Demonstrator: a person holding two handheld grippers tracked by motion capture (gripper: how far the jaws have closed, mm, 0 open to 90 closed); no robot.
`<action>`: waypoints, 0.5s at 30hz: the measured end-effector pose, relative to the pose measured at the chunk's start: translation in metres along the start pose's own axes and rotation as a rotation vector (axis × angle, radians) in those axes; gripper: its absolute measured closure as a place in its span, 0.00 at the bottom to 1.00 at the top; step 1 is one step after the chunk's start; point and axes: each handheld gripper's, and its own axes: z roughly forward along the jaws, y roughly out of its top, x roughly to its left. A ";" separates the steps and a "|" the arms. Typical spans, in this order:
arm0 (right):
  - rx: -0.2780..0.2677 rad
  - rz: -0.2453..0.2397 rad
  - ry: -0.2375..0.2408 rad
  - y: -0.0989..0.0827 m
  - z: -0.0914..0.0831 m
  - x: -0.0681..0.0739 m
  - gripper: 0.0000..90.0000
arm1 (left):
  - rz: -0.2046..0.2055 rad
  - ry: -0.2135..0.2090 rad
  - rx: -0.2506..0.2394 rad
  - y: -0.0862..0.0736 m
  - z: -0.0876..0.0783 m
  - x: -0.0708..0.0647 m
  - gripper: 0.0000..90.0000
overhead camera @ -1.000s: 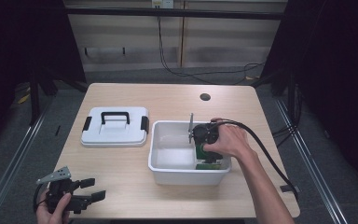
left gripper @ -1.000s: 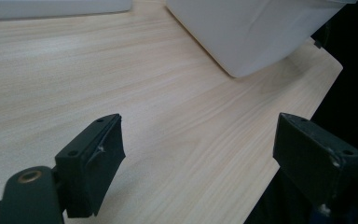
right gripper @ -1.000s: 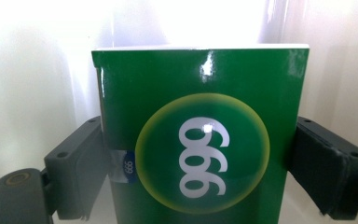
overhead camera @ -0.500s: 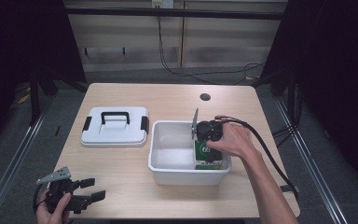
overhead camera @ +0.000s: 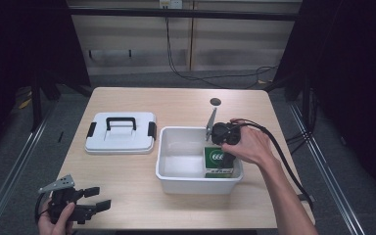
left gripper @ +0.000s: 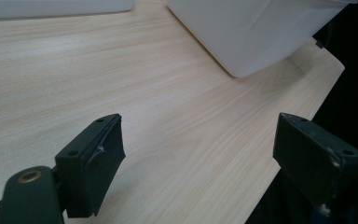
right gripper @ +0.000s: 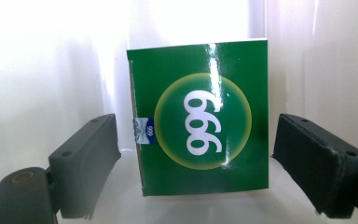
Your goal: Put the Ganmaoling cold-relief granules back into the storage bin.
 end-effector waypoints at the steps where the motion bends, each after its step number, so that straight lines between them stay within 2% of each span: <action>1: -0.004 0.008 -0.003 -0.001 -0.001 0.000 0.15 | -0.001 0.000 -0.001 0.000 0.000 0.000 0.18; 5: -0.048 0.014 -0.009 -0.004 -0.009 0.000 0.17 | -0.002 0.000 -0.002 0.000 0.000 0.000 0.18; 6: -0.062 0.031 -0.009 -0.005 -0.011 0.001 0.17 | -0.002 0.000 -0.002 0.000 0.000 0.000 0.18; 7: -0.081 0.024 -0.009 -0.006 -0.014 0.000 0.17 | -0.002 -0.001 -0.002 0.000 0.000 0.000 0.18; 10: -0.132 0.050 -0.007 -0.010 -0.020 0.001 0.19 | -0.003 0.000 -0.003 0.000 0.000 0.000 0.18; 15: -0.203 0.064 -0.021 -0.018 -0.028 0.002 0.21 | 0.000 0.002 -0.001 0.000 0.000 0.000 0.18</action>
